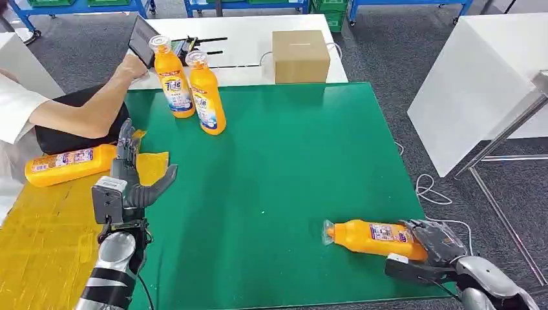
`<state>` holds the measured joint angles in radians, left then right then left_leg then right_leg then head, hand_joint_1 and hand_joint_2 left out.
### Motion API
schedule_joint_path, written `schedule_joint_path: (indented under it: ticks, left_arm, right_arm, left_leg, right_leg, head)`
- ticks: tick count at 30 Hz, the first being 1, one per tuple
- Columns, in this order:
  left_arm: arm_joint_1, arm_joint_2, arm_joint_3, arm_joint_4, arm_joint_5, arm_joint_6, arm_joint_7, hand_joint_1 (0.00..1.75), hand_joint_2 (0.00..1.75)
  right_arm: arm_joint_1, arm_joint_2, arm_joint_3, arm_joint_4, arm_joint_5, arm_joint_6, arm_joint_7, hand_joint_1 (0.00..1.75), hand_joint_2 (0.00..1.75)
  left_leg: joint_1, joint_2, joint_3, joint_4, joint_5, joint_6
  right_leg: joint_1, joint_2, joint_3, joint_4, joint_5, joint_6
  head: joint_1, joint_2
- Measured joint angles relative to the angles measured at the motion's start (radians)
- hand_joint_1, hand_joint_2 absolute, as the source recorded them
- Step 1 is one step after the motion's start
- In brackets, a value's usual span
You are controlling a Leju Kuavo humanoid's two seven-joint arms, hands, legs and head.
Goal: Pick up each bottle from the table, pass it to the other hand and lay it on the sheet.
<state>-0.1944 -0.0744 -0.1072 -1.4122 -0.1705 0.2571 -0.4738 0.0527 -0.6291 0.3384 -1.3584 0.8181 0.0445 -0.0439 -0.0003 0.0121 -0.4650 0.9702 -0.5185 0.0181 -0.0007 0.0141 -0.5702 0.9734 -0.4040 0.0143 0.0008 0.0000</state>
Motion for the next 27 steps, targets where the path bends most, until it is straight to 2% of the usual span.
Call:
schedule_joint_path:
  ticks: [3,6,11,14,19,27]
  left_arm:
    - [0.033,0.000,0.001,-0.024,0.031,-0.051,0.009,0.00,1.75]
    - [0.095,0.002,0.002,-0.079,0.060,-0.163,0.027,0.00,1.75]
    - [0.193,0.003,-0.001,-0.149,0.024,-0.312,0.059,0.00,1.75]
    - [0.216,0.003,-0.023,-0.168,0.036,-0.379,0.088,0.00,1.75]
    - [0.228,0.006,-0.072,-0.183,0.116,-0.475,0.111,0.00,1.75]
    - [0.208,0.014,-0.148,-0.185,0.155,-0.494,0.132,0.00,1.75]
  right_arm:
    - [0.006,0.062,-0.003,-0.003,0.047,-0.119,-0.013,1.75,1.75]
    - [0.009,0.179,-0.015,-0.019,0.040,-0.208,-0.056,1.75,1.75]
    - [-0.023,0.427,-0.086,-0.047,-0.139,-0.289,-0.128,1.75,1.75]
    - [-0.036,0.532,-0.121,-0.063,-0.196,-0.317,-0.151,1.75,1.75]
    - [-0.045,0.637,-0.162,-0.067,-0.313,-0.320,-0.215,1.75,1.75]
    - [-0.069,0.733,-0.177,-0.059,-0.434,-0.309,-0.273,1.75,1.75]
  left_leg:
    - [0.002,0.003,-0.001,0.000,-0.001,0.000]
    - [0.003,0.004,-0.001,-0.001,-0.001,0.000]
    - [0.004,0.001,-0.005,-0.001,0.001,-0.003]
    - [0.004,0.000,-0.005,-0.001,0.001,-0.004]
    - [0.004,0.000,-0.006,-0.001,0.001,-0.003]
    - [0.003,0.000,-0.006,0.000,0.001,-0.003]
  right_leg:
    - [0.000,0.003,-0.001,0.000,0.000,0.000]
    - [0.001,0.004,-0.003,0.000,0.000,0.000]
    - [0.004,0.002,-0.006,0.001,0.000,-0.001]
    - [0.004,0.002,-0.006,0.001,0.000,-0.001]
    - [0.003,0.001,-0.006,0.001,0.000,-0.001]
    - [0.002,0.000,-0.006,0.001,0.000,-0.001]
  head:
    - [0.000,0.000]
    - [0.000,0.000]
    - [-0.001,0.000]
    - [-0.001,0.000]
    - [0.000,0.000]
    - [0.000,0.000]
